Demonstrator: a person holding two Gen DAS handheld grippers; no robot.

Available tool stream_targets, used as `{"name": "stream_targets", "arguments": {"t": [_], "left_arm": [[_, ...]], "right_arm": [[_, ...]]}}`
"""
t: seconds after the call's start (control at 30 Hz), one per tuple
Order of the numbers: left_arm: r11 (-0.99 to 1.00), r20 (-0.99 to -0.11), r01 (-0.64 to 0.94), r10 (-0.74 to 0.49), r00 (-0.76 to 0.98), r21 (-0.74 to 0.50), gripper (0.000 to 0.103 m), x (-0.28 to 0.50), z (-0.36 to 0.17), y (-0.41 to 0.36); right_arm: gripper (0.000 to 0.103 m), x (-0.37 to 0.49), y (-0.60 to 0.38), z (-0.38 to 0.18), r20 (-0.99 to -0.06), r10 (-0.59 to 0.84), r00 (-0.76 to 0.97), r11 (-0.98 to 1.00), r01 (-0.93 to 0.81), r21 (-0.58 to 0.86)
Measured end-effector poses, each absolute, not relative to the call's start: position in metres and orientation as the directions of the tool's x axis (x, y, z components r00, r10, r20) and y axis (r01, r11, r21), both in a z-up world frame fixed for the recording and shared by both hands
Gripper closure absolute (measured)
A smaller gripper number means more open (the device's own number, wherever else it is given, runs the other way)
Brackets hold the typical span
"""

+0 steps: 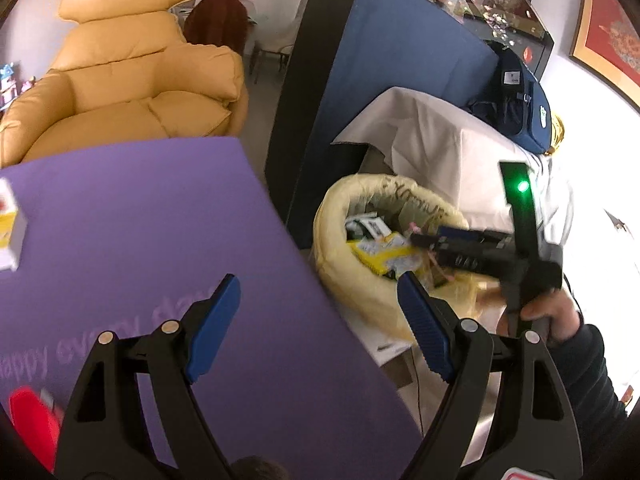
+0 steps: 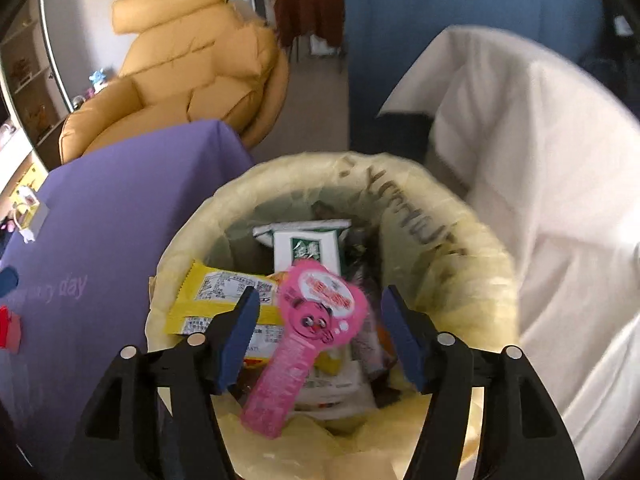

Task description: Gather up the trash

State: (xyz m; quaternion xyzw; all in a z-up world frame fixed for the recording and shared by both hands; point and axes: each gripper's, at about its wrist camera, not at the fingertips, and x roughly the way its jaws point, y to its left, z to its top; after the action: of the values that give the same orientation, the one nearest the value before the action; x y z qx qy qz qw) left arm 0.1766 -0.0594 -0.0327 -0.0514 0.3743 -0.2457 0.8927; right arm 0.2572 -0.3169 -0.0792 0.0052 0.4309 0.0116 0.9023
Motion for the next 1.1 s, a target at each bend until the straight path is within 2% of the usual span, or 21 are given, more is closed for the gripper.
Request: {"name": "stream_targets", "arguments": {"t": [0.17,0.33,0.47,0.63,0.83,0.97,1.1], "left_arm": [[0.887,-0.651,0.374,-0.455,0.608,-0.271,0.026,0.14,-0.033,-0.046],[0.897,-0.644,0.375,-0.431,0.632,-0.233,0.026,0.088,-0.025,-0.034],[0.92,-0.648,0.331,-0.384,0.657,-0.21,0.026,0.056,-0.019,-0.017],[0.956,-0.647,0.288,-0.255,0.718,-0.057,0.026,0.018,-0.008,-0.02],[0.981,-0.583,0.193,-0.155,0.798,0.004,0.026,-0.006,0.01,-0.007],[0.987,-0.567,0.163,-0.137,0.813,-0.004,0.026,-0.011,0.017,0.003],[0.989,-0.568,0.143,-0.107,0.816,0.019,0.026,-0.013,0.018,0.004]], "right_arm": [[0.043,0.214,-0.306,-0.057,-0.71,-0.011,0.704,1.0,0.001,-0.014],[0.043,0.156,-0.282,-0.028,-0.686,0.101,0.721,0.994,-0.038,0.105],[0.043,0.095,-0.246,-0.01,-0.631,0.18,0.755,0.983,-0.107,0.152],[0.043,0.029,-0.203,-0.005,-0.568,0.149,0.809,0.989,-0.126,0.08],[0.043,-0.004,-0.189,-0.012,-0.553,0.178,0.814,0.983,-0.12,0.139],[0.043,-0.01,-0.183,-0.01,-0.551,0.218,0.805,0.974,-0.145,0.174],[0.043,-0.014,-0.174,-0.003,-0.533,0.198,0.823,0.98,-0.149,0.134]]}}
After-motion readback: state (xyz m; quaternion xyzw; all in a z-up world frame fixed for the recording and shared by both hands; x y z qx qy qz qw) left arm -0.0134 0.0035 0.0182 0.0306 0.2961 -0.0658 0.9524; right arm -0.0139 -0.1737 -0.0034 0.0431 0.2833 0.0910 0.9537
